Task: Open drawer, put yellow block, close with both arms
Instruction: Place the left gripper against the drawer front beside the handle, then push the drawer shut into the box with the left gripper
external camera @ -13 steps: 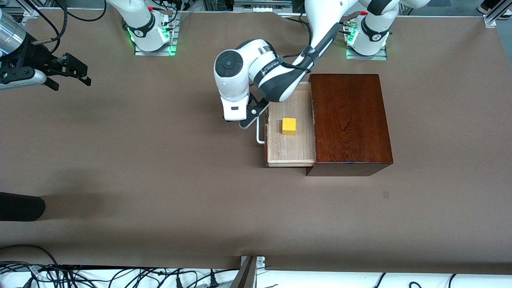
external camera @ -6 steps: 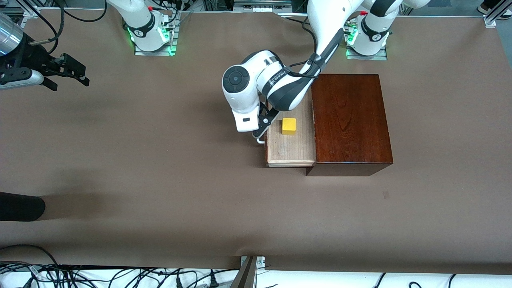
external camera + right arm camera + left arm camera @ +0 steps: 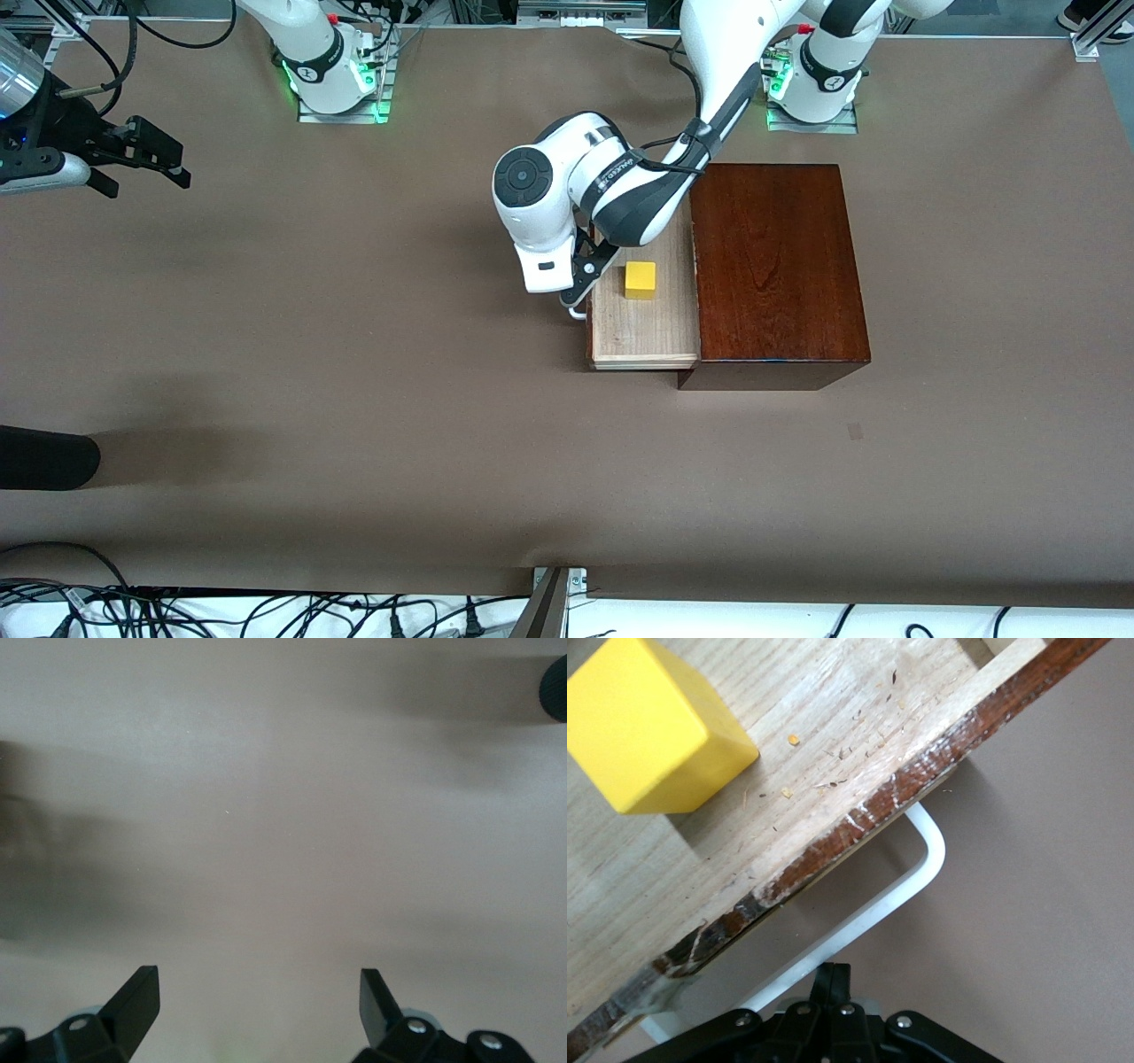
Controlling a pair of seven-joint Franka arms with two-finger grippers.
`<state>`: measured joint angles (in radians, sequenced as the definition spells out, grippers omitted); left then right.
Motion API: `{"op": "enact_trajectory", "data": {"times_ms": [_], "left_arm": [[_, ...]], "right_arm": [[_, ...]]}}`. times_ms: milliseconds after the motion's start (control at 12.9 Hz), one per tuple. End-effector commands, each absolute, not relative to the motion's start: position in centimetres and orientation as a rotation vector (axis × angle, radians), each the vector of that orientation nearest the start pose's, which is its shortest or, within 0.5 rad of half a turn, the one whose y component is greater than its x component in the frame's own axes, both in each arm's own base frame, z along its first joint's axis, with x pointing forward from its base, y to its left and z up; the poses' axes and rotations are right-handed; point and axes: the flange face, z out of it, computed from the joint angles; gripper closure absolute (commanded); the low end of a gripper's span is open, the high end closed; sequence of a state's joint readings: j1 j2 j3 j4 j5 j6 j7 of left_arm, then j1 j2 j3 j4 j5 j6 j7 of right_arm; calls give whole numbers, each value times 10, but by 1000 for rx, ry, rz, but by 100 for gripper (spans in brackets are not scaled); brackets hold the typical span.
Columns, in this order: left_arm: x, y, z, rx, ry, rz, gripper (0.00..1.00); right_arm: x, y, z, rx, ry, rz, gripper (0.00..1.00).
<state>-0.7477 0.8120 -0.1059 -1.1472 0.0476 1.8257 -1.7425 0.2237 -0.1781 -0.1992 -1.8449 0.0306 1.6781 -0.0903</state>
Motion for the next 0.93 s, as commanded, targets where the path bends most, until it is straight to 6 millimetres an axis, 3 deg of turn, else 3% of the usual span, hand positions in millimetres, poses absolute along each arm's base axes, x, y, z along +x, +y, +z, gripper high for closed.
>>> {"op": "enact_trajectory", "data": {"times_ms": [0, 310, 853], "left_arm": [[521, -506, 309, -2633, -1210, 67, 100], [527, -474, 317, -2649, -1049, 93, 100], [539, -418, 308, -2635, -876, 105, 100]], "right_arm": [[508, 5, 601, -3090, -202, -3, 0], [511, 5, 611, -3090, -201, -34, 0], [520, 5, 630, -3095, -188, -98, 0]]}}
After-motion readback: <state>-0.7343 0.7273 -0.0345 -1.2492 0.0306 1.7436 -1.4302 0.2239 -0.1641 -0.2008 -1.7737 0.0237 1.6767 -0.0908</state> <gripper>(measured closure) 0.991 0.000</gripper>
